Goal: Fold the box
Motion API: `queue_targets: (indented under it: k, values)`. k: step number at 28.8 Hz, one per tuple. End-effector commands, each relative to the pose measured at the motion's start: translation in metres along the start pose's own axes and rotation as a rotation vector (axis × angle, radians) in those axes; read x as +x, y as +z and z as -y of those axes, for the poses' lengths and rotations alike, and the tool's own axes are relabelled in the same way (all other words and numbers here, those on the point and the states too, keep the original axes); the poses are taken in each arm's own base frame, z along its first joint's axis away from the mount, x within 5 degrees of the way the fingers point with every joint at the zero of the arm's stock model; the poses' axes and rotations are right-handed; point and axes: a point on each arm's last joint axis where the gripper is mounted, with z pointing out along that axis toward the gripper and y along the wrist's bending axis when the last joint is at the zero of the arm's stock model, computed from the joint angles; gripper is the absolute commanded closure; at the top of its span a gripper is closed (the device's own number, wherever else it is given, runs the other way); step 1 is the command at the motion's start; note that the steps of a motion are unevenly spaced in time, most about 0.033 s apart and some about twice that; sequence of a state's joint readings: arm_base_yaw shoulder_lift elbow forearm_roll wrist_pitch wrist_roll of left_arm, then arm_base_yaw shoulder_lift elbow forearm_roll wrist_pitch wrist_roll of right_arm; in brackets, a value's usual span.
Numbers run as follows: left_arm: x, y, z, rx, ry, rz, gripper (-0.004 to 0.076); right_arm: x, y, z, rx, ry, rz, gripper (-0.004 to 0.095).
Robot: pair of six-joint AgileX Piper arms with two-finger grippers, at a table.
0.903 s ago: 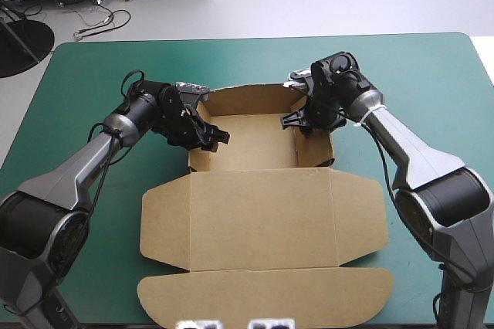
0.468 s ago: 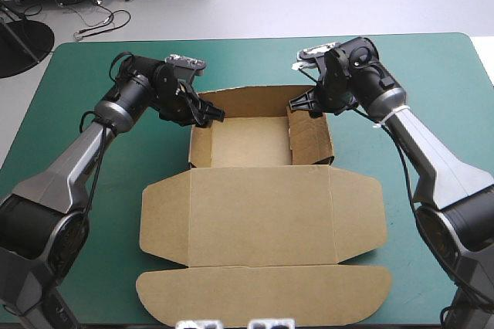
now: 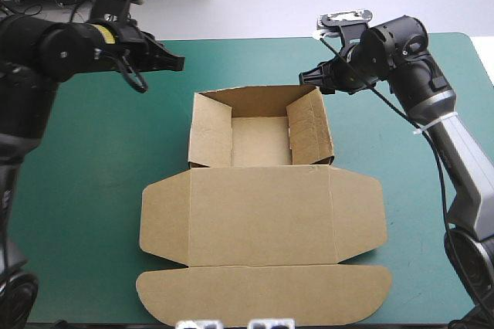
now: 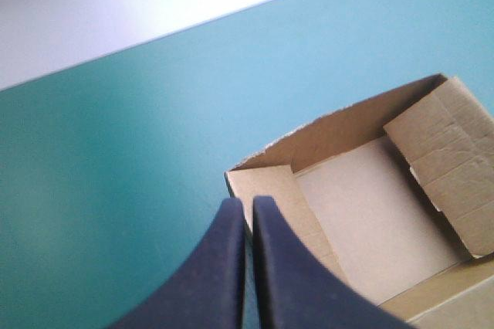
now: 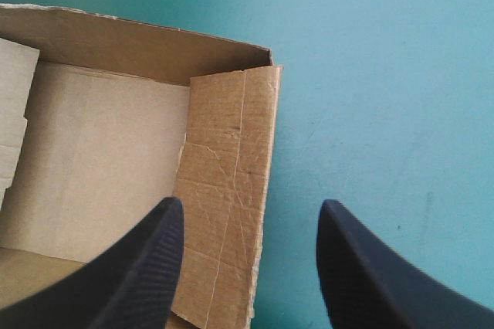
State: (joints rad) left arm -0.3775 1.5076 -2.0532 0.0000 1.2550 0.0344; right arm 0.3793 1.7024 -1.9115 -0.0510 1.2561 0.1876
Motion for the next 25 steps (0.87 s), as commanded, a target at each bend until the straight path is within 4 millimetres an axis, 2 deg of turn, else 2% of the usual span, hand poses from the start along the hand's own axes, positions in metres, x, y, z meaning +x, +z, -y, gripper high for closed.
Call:
queue_targets:
  k: [1,4,7,12,15,19,23,24,25]
  values:
    - [0.005,-0.071,0.003,0.016,0.010,0.123,0.0734,-0.003,-0.007,0.010,-0.028,0.039,0.022,0.0424]
    - [0.020,-0.101,0.003,0.015,0.010,0.159,0.0734,-0.004,0.014,0.012,-0.038,0.037,-0.028,0.0424]
    - [0.047,-0.118,0.004,0.013,0.013,0.140,0.0734,-0.005,0.040,0.010,-0.048,0.037,-0.081,0.0424]
    - [0.103,-0.129,0.004,0.001,0.005,0.152,0.0734,-0.002,0.083,0.009,-0.034,0.039,-0.176,0.0427]
    - [0.142,-0.130,0.006,0.010,-0.028,0.176,0.0734,0.001,0.106,0.009,-0.027,0.033,-0.226,0.0462]
    - [0.200,-0.127,0.008,0.013,-0.066,0.146,0.0734,0.005,0.128,0.008,-0.040,0.010,-0.274,0.0609]
    - [0.249,-0.112,0.010,0.014,-0.100,0.078,0.0734,0.006,0.130,0.007,-0.048,0.005,-0.280,0.0931]
    - [0.272,-0.105,0.010,0.014,-0.116,0.051,0.0734,0.005,0.127,0.008,-0.040,0.000,-0.273,0.0924]
    - [0.281,-0.104,0.011,0.014,-0.121,0.047,0.0734,0.005,0.126,0.009,-0.029,-0.005,-0.267,0.0927]
